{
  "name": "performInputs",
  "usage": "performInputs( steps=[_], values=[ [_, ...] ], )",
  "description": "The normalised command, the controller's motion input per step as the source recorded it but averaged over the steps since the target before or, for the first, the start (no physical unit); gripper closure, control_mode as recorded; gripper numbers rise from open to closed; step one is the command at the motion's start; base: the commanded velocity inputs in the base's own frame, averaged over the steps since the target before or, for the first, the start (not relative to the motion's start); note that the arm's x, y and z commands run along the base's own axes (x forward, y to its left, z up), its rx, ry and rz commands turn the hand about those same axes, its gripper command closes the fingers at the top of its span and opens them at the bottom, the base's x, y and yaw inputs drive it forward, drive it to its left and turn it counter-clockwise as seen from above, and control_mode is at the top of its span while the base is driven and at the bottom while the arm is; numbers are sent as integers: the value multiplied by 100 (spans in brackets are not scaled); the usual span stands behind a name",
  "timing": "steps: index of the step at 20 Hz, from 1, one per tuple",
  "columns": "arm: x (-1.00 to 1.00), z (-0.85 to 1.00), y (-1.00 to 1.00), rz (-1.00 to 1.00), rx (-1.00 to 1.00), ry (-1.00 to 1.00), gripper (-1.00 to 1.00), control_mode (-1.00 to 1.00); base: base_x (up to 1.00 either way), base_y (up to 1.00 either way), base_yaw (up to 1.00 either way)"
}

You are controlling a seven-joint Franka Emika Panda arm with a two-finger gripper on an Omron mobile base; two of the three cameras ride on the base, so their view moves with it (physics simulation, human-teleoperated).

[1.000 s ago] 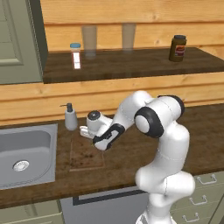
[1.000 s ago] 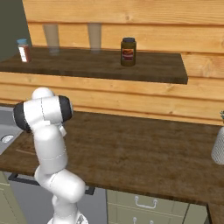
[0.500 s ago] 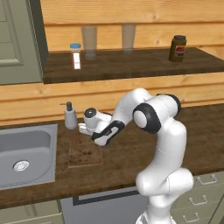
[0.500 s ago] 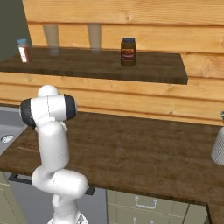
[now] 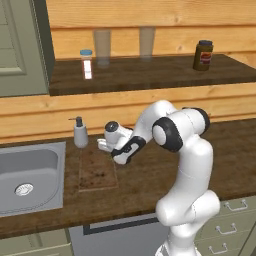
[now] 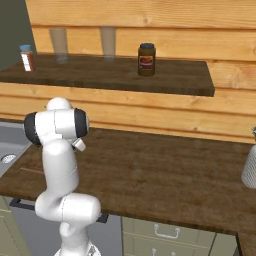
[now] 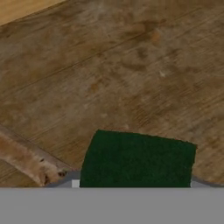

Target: Pick up the sponge from the counter and clean the cutting board by briefly scrubbing or pressing down on the cutting board. Once finished, release the sponge.

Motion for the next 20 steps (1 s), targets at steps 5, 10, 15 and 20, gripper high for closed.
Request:
performInputs(
  steps=[5,10,15,20],
  values=[
    [-58,-38,4,0,-3,-2,100,-100,0,0,0],
    [-80,-15,8,0,0,0,100,-100,0,0,0],
    [-100,-35,21,-3,0,0,100,-100,0,0,0],
    [-100,-49,22,-5,0,0,100,-100,0,0,0]
  ],
)
